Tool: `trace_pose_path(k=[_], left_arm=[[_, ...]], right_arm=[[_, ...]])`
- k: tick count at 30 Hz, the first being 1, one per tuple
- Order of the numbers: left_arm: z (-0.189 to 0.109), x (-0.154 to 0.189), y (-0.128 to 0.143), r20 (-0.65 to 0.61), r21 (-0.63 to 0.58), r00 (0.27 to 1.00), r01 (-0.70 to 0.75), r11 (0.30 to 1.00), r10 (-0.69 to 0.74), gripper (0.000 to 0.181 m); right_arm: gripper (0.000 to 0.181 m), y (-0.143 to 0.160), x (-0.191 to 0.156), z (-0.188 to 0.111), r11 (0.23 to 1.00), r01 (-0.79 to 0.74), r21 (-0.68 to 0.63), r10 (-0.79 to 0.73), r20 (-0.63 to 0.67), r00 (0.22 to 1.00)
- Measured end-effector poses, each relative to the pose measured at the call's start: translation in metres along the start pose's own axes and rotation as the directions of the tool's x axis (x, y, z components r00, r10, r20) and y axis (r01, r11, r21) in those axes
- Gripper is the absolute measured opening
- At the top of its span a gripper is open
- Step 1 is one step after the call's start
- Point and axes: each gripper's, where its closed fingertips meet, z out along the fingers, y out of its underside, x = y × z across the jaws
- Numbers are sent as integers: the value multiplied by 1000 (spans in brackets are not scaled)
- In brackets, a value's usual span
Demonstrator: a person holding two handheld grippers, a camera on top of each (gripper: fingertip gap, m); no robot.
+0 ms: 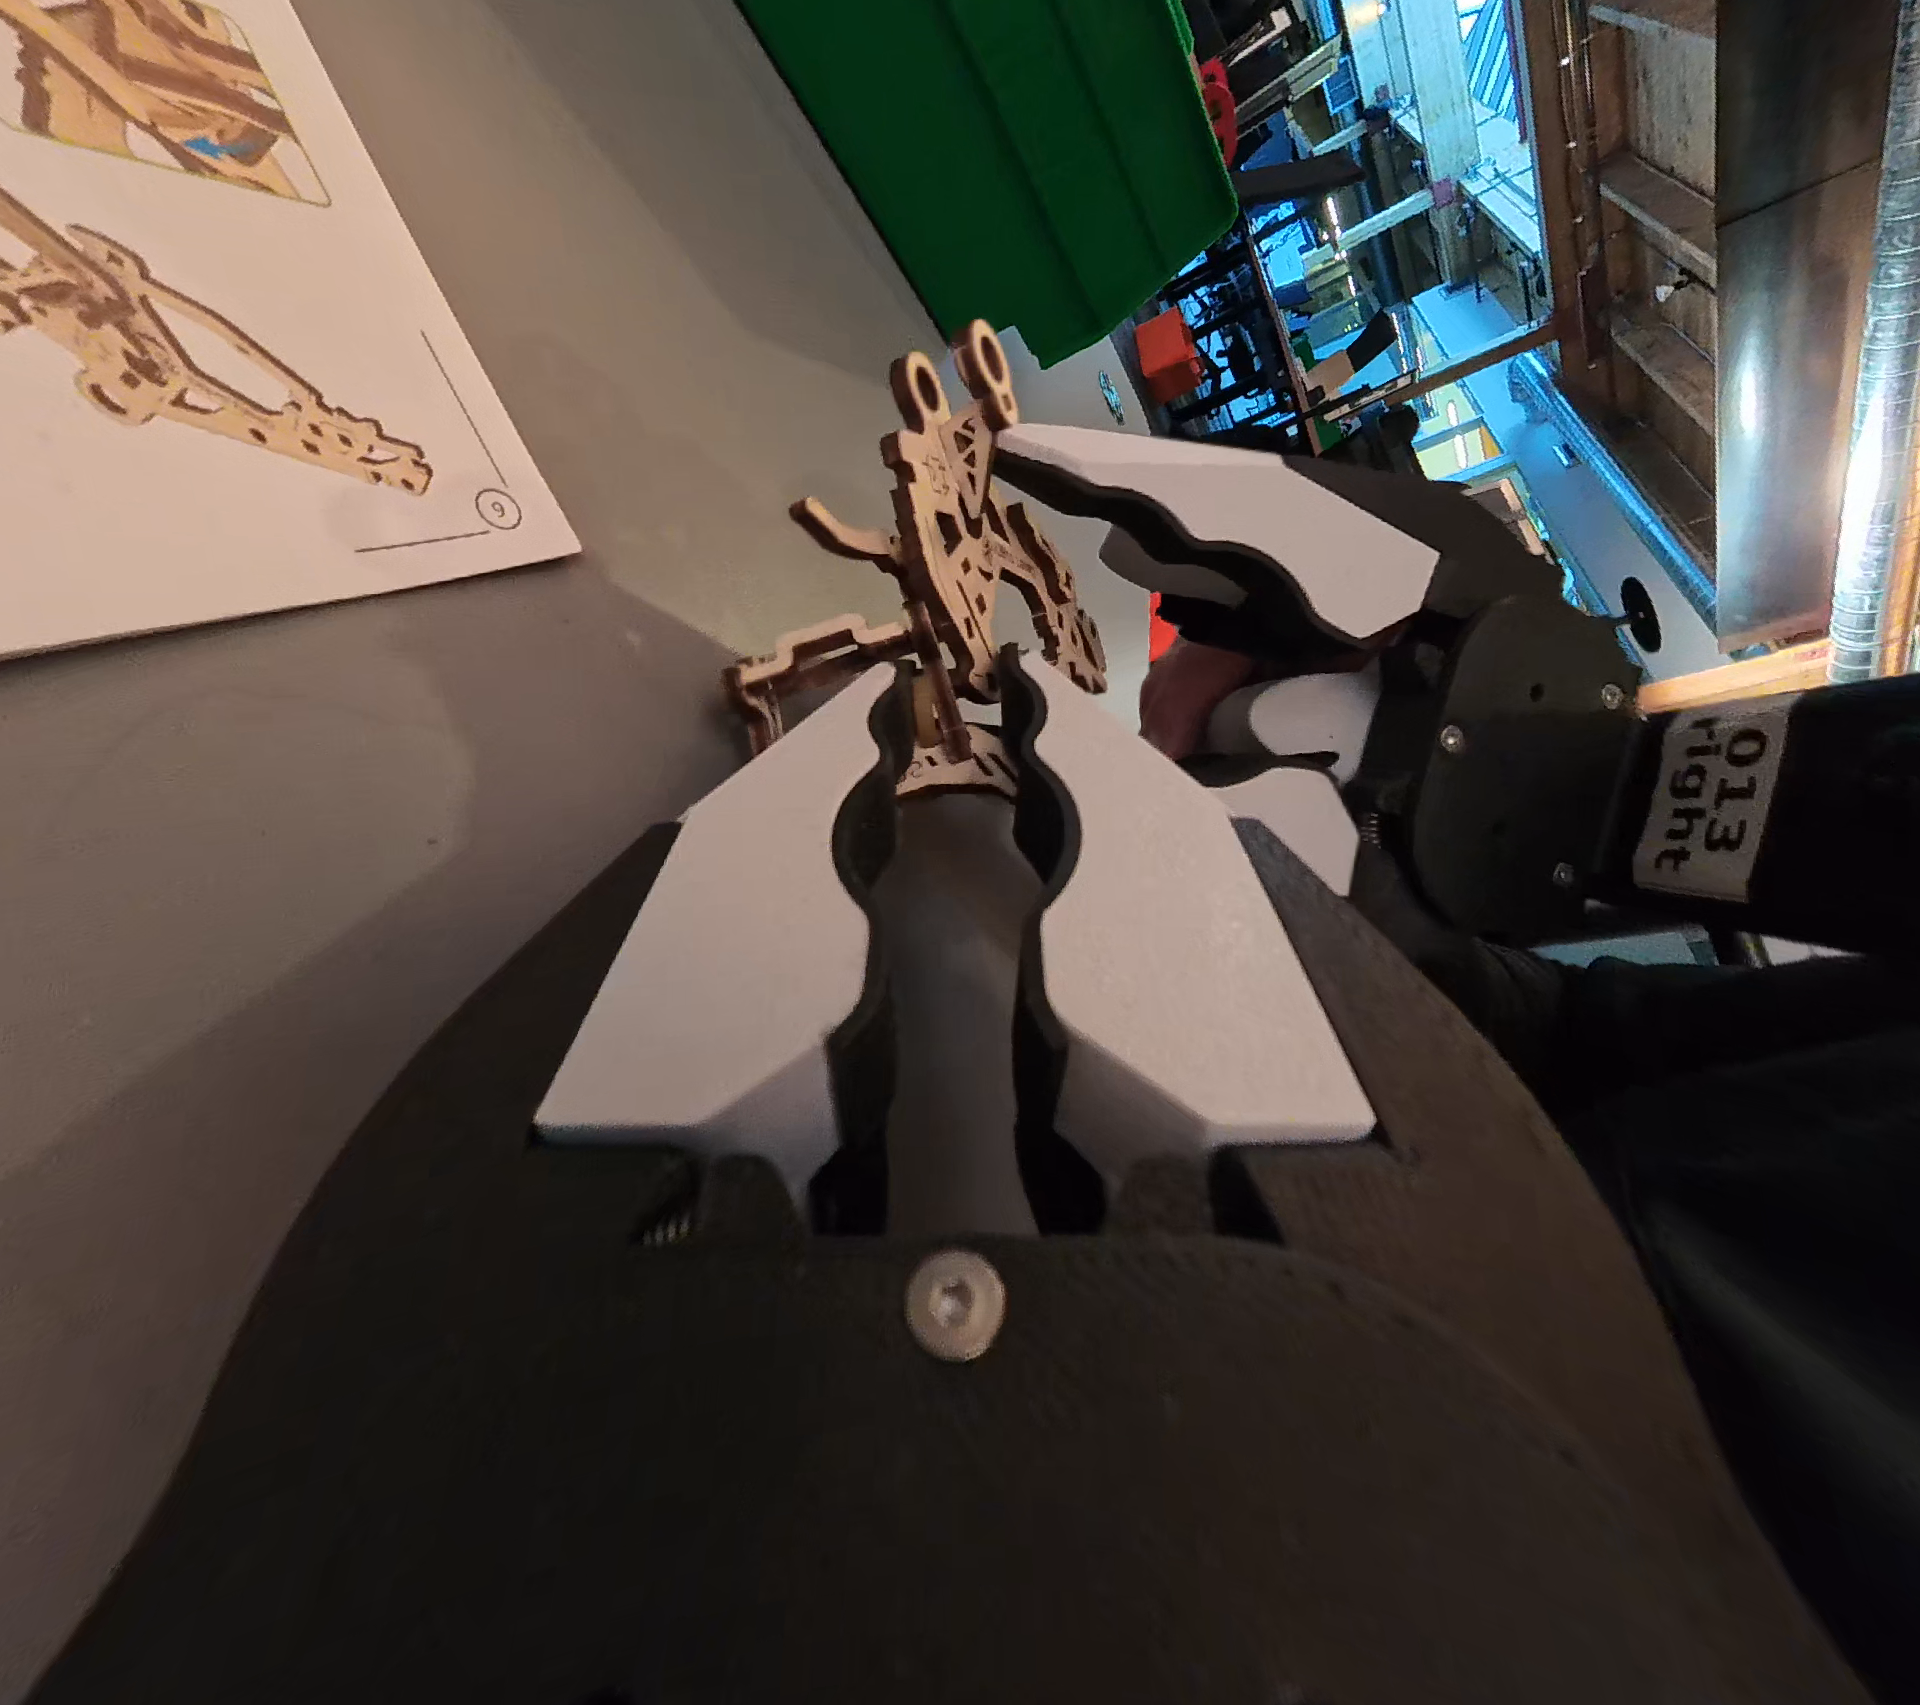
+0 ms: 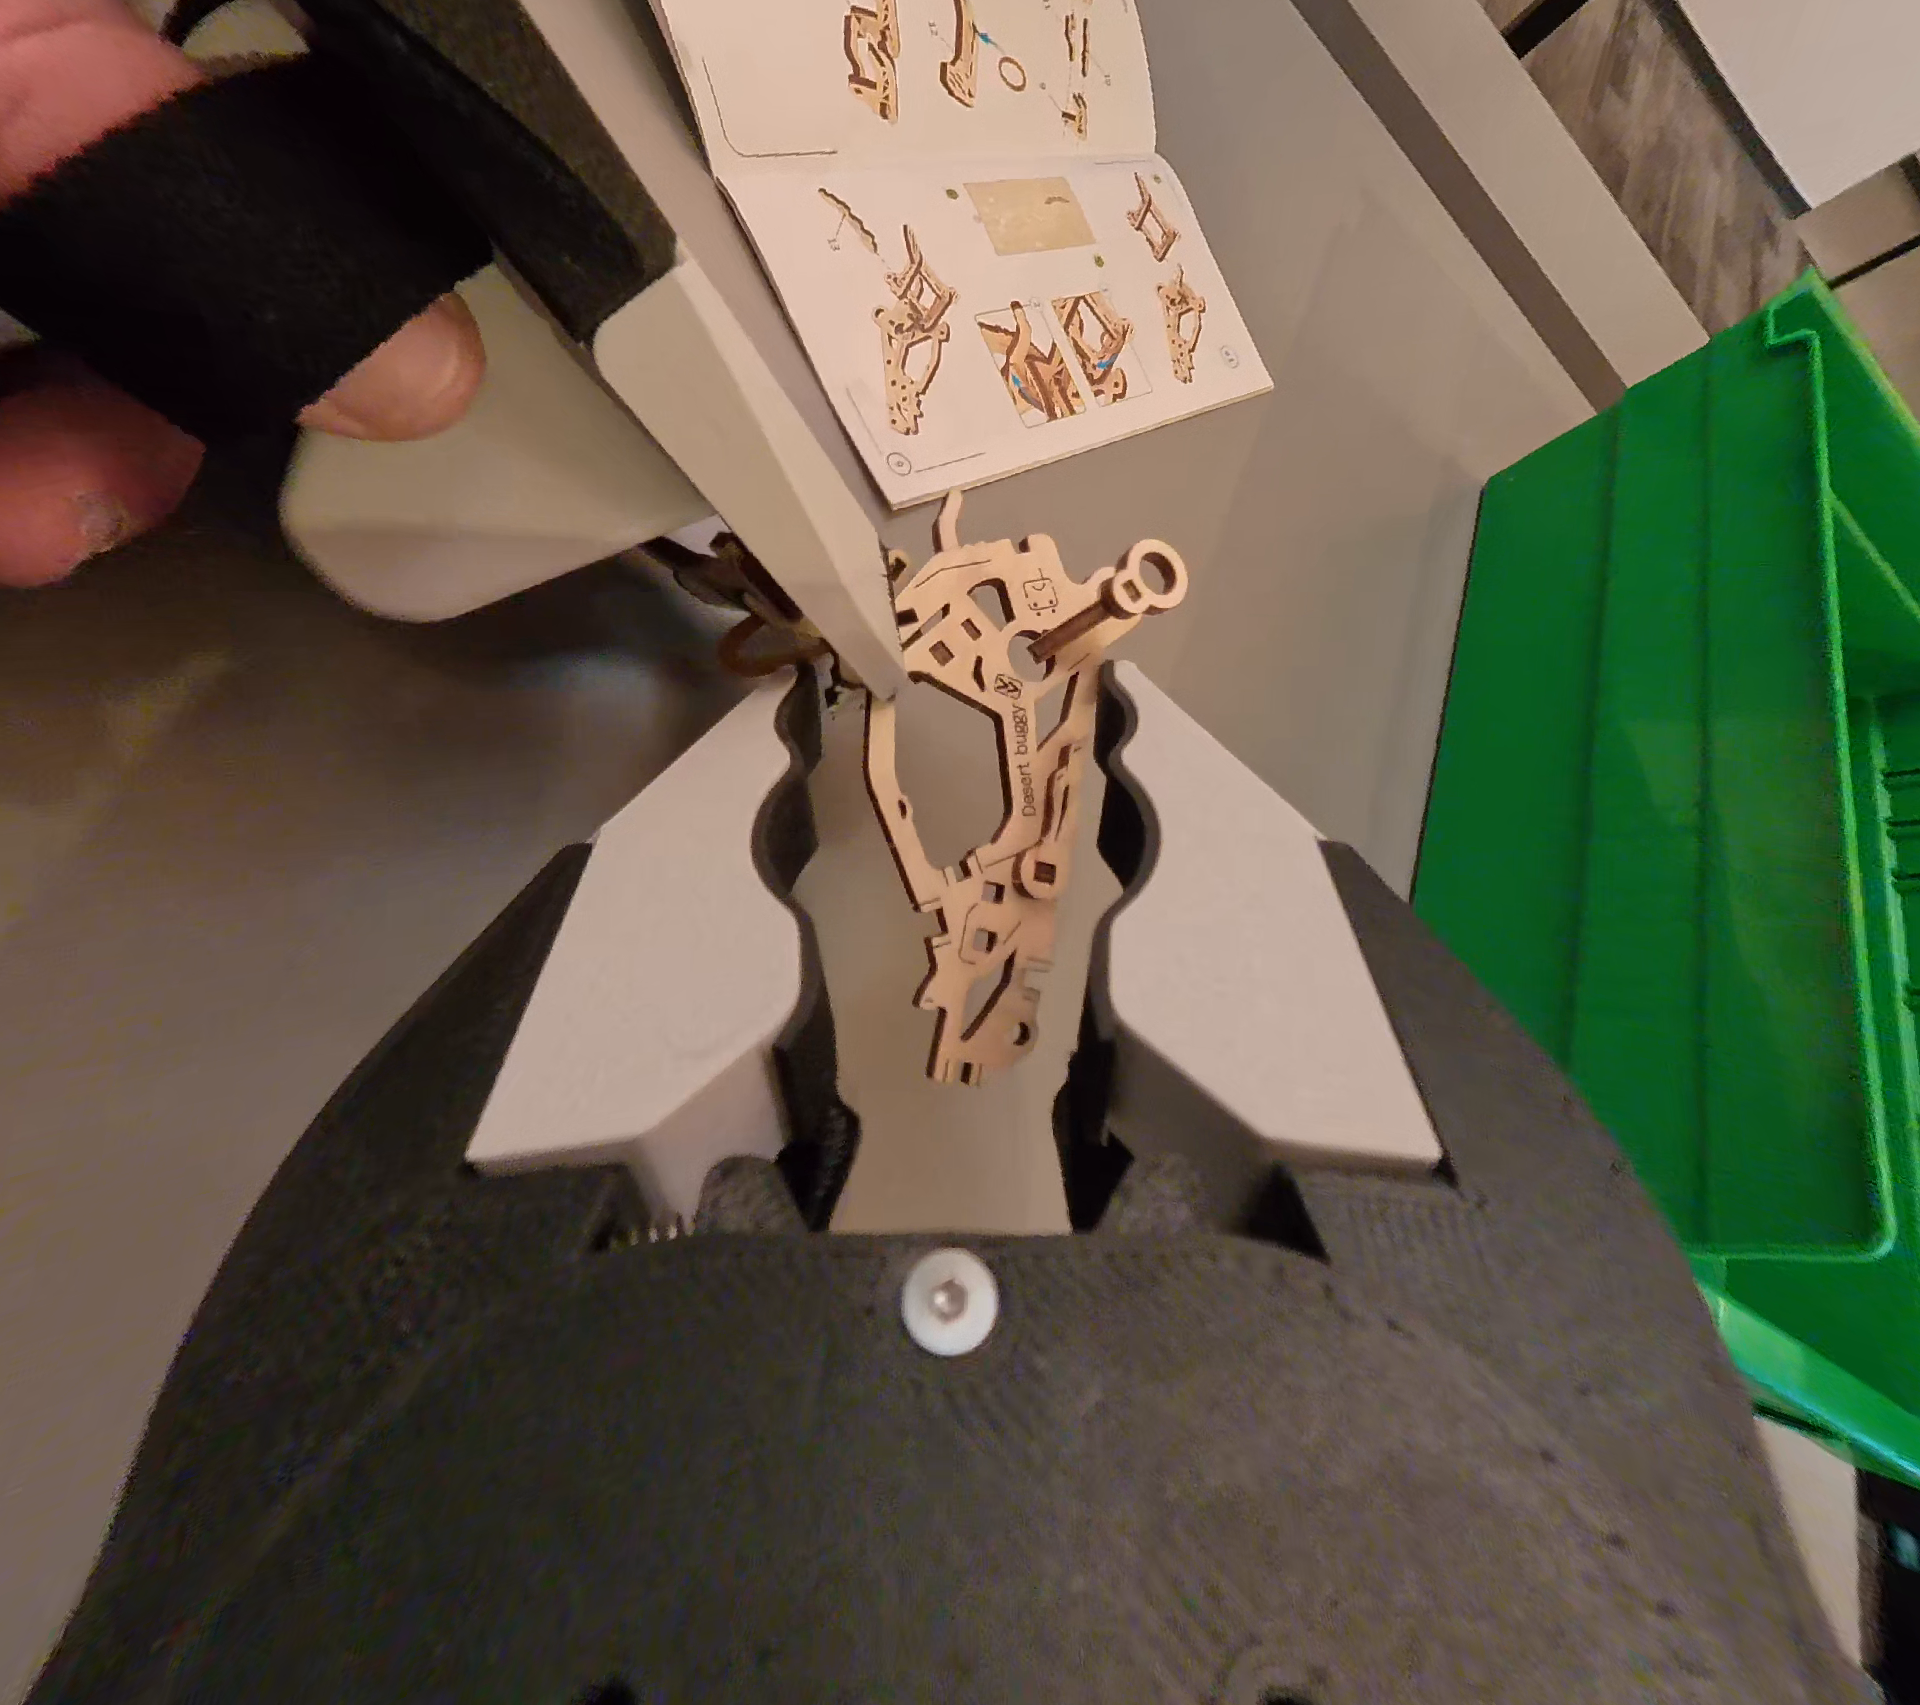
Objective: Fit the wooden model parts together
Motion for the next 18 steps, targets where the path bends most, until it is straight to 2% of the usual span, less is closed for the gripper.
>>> trace_pose_path(k=[8,13,16,18], left_arm=[[-2,4,-4,-31,17,1000,2,1000,-1,13],[-3,9,-5,-61,21,998,-24,999,25,13],[-3,15,-7,-90,29,994,-59,998,61,13],[-4,18,-7,-101,27,991,-89,996,92,13]], right_arm=[[61,-1,-3,-10,998,-31,49,25,122,992],[60,-2,1,-28,979,-175,108,136,300,944],[56,-4,4,-37,933,-345,102,262,466,845],[52,-10,4,-44,871,-484,83,343,602,721]])
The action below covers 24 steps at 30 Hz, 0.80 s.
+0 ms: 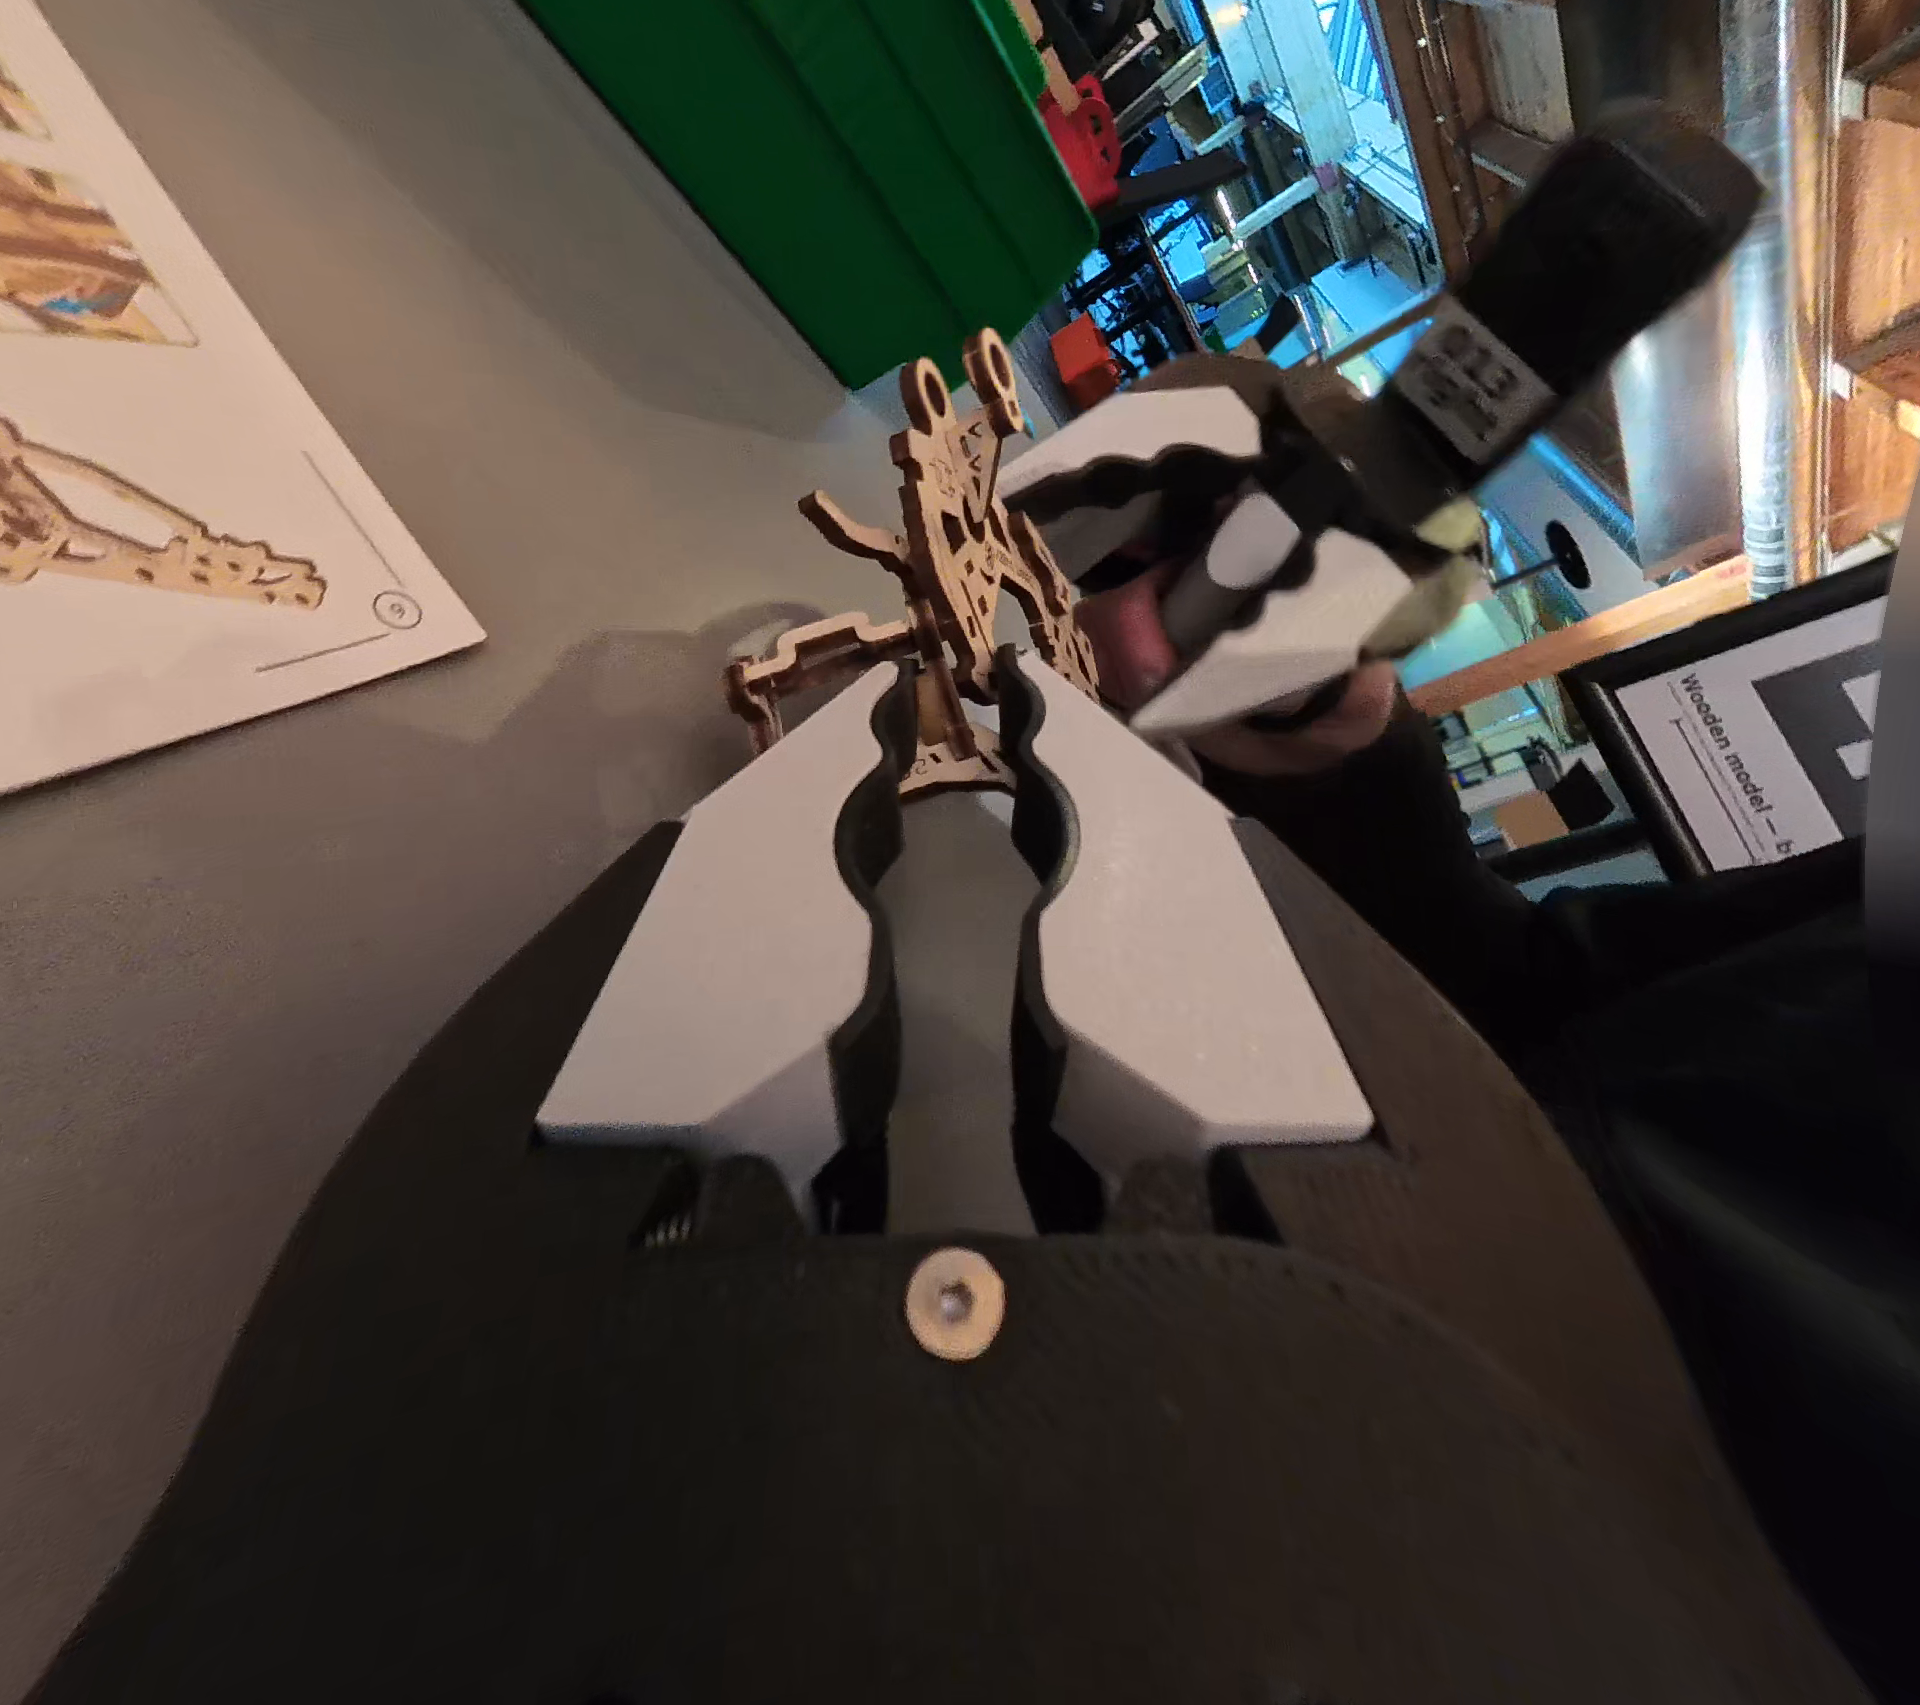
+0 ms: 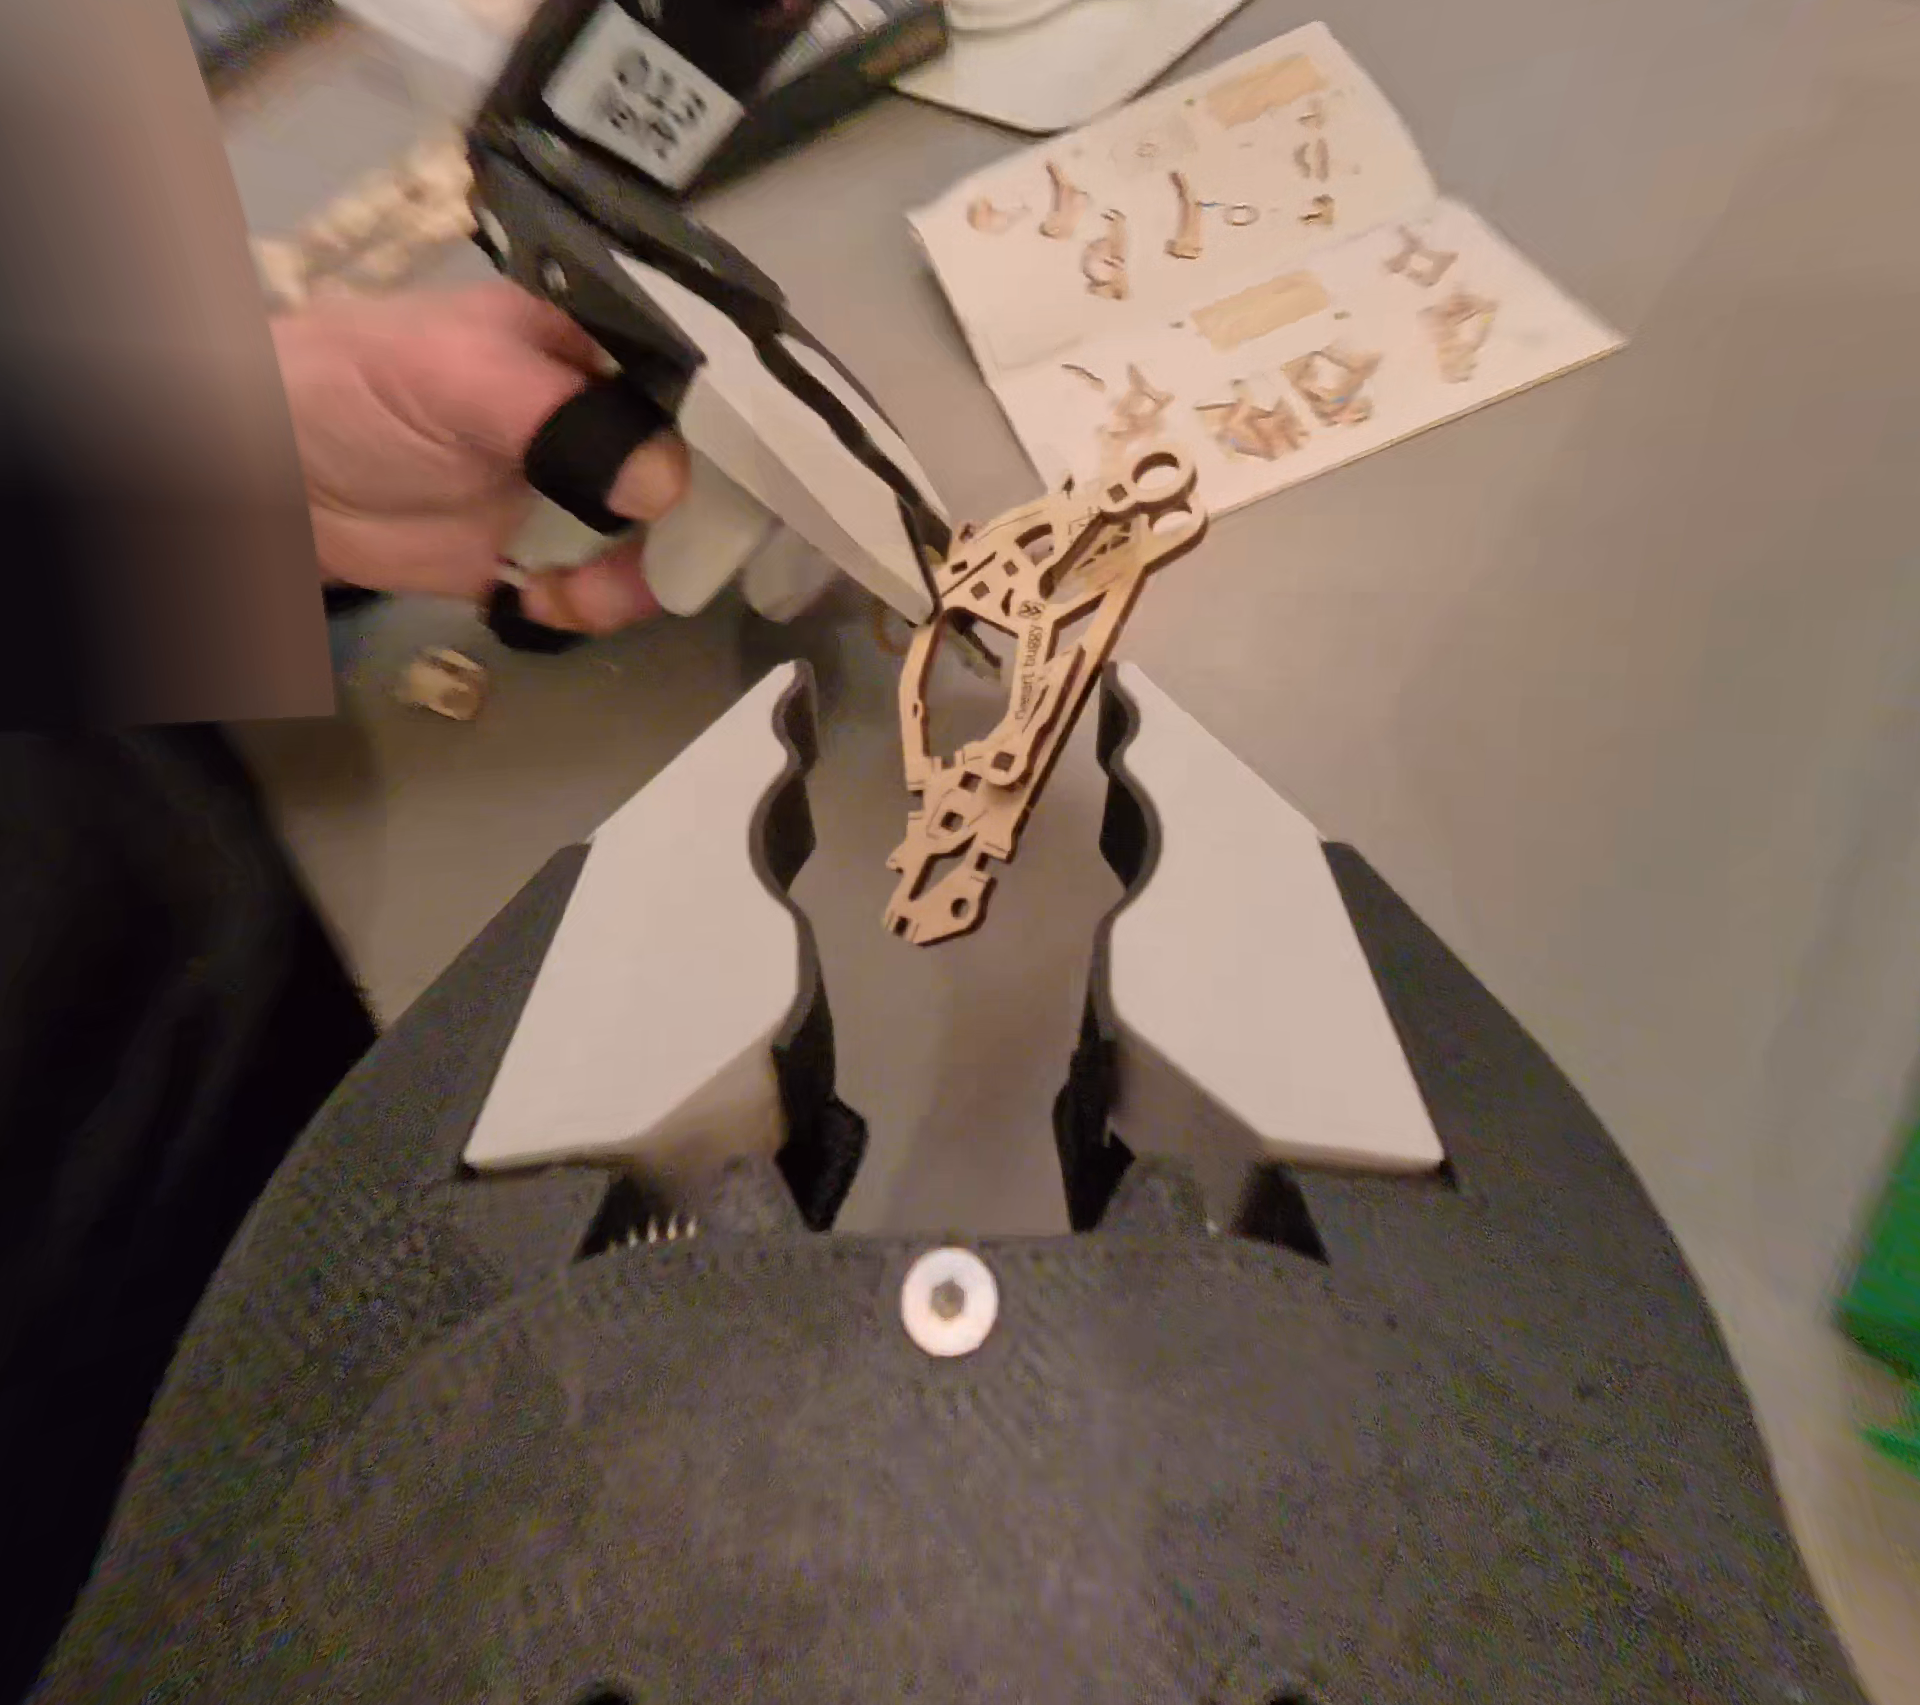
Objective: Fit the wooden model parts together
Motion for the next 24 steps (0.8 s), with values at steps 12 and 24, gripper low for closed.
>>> trace_pose_path(k=[12,24], left_arm=[[3,20,-1,-84,2,989,-123,992,123,9],[2,31,-11,-121,71,985,-113,991,121,9]], right_arm=[[10,-1,3,1,970,-222,97,205,157,966],[8,-11,0,-4,913,-335,234,276,250,928]])
